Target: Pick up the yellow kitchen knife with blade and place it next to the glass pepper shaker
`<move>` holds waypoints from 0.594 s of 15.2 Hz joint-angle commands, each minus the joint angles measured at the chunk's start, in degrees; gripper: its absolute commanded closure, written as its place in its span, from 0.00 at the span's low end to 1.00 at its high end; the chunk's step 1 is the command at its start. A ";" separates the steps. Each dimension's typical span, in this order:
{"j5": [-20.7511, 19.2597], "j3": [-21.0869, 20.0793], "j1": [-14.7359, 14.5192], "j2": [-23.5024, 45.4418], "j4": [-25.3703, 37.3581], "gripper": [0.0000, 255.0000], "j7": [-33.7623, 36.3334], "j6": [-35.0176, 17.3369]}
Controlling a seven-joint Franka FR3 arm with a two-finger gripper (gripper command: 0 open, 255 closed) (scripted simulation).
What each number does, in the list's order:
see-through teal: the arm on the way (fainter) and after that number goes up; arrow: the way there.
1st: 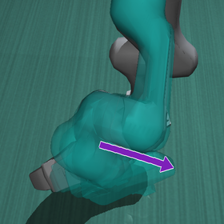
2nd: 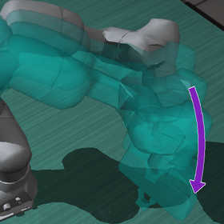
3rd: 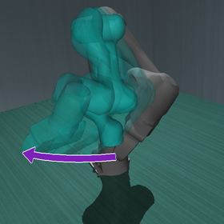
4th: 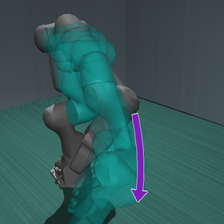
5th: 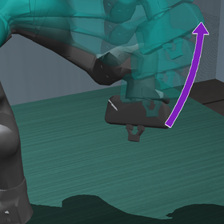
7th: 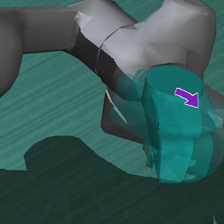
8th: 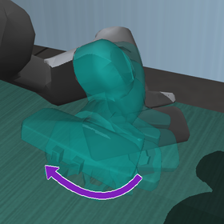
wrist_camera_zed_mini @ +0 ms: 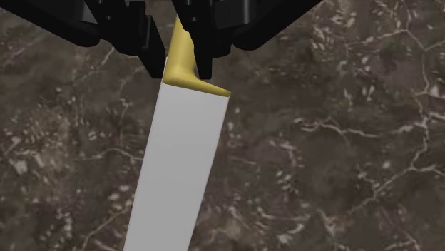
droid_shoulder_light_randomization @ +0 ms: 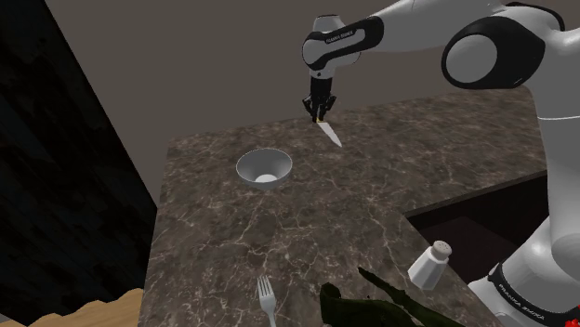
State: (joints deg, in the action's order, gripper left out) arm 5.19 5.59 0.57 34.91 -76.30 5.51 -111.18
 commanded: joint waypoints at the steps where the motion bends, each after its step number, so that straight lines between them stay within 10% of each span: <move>1: -0.07 0.03 0.01 -0.33 1.12 1.00 0.09 1.47; 9: -0.24 0.12 0.14 -1.18 5.93 1.00 0.37 7.12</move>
State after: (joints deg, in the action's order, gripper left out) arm 4.96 5.72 0.69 33.40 -71.68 5.79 -105.07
